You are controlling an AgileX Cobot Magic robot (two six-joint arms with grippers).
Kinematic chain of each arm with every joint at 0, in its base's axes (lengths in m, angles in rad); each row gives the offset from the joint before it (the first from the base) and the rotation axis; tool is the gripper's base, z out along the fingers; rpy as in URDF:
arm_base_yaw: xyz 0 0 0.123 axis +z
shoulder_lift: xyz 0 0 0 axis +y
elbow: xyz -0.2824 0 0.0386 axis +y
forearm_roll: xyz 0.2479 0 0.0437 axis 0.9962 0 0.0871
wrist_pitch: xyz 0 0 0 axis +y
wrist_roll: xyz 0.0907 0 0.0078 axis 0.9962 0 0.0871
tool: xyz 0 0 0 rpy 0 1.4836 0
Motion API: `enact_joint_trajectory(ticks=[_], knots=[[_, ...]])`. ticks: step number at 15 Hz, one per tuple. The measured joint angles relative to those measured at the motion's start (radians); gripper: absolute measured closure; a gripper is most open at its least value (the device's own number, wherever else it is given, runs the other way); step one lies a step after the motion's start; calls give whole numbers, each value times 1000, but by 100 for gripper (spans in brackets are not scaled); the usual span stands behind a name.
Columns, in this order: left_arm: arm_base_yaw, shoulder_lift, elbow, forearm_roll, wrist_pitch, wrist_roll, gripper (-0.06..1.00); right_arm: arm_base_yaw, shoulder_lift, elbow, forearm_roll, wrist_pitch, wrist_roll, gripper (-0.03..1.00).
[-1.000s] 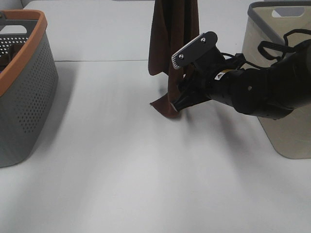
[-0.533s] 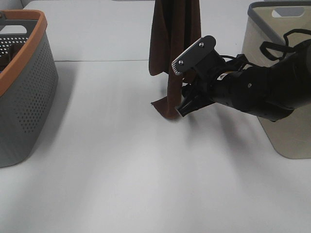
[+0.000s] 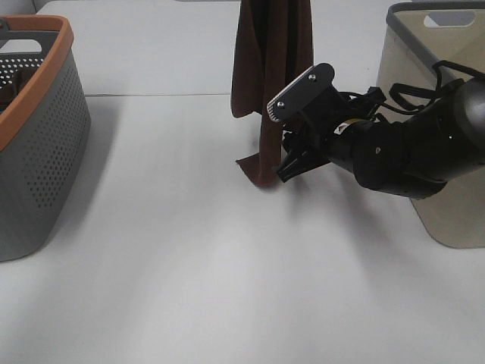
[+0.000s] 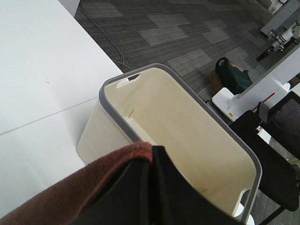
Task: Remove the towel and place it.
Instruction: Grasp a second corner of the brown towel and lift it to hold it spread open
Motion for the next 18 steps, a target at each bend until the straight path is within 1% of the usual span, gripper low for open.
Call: enact_joint_trajectory(ticks=[2, 3, 5, 6, 7, 10, 13, 16, 18], knots=[[0, 0, 0, 0, 0, 0, 94, 0, 0, 0, -66, -26, 82, 36], [0, 0, 0, 0, 0, 0, 94, 0, 0, -4, -77, -41, 111, 36], [0, 0, 0, 0, 0, 0, 94, 0, 9, -46, -68, -44, 130, 36], [0, 0, 0, 0, 0, 0, 94, 0, 15, -71, -55, -41, 131, 38], [0, 0, 0, 0, 0, 0, 94, 0, 17, -90, -28, -38, 130, 42], [0, 0, 0, 0, 0, 0, 94, 0, 17, -106, 39, -30, 76, 60], [0, 0, 0, 2, -16, 1, 94, 0, 17, -107, 76, 47, 36, 77], [0, 0, 0, 36, -37, 3, 94, 0, 17, -107, 109, 85, 28, 95], [0, 0, 0, 77, -46, 3, 94, 0, 13, -107, 174, 106, -12, 97]])
